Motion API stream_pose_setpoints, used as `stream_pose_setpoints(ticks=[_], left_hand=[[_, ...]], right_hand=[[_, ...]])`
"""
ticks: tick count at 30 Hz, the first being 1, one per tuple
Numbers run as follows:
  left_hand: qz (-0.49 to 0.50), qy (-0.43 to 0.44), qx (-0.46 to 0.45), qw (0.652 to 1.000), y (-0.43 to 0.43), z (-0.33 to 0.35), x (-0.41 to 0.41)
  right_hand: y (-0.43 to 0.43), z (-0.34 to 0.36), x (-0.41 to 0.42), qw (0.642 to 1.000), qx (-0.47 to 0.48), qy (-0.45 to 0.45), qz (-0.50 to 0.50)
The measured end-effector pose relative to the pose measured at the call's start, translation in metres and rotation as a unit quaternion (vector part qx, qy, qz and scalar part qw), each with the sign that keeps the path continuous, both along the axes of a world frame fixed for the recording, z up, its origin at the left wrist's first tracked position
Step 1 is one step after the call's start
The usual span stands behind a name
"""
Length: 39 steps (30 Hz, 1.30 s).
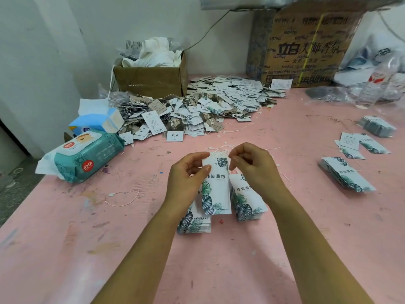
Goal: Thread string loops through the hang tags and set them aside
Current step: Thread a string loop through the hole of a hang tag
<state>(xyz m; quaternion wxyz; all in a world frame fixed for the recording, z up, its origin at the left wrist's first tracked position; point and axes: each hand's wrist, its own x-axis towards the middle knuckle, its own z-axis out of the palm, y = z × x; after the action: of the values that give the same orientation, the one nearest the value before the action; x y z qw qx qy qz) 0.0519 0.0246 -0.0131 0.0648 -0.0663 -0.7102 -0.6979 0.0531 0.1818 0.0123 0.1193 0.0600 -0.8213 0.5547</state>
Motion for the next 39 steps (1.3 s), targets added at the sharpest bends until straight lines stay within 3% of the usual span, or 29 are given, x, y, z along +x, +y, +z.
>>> stream_pose_setpoints(ticks=[13,17,29,39], left_hand=[[0.018,-0.015,0.038,0.999,0.003,0.001,0.003],[0.020,-0.017,0.041,0.999,0.005,0.002,0.004],[0.029,0.004,0.041,0.999,0.006,0.011,0.007],[0.026,0.030,0.031,0.999,0.008,0.017,0.013]], right_hand=[[0.001,0.003,0.010,0.987,-0.066,0.132,-0.062],[-0.004,0.001,0.008,0.985,-0.011,0.160,-0.072],[-0.014,-0.003,0.007,0.988,0.082,0.114,-0.070],[-0.025,-0.005,0.011,0.957,0.228,0.163,-0.069]])
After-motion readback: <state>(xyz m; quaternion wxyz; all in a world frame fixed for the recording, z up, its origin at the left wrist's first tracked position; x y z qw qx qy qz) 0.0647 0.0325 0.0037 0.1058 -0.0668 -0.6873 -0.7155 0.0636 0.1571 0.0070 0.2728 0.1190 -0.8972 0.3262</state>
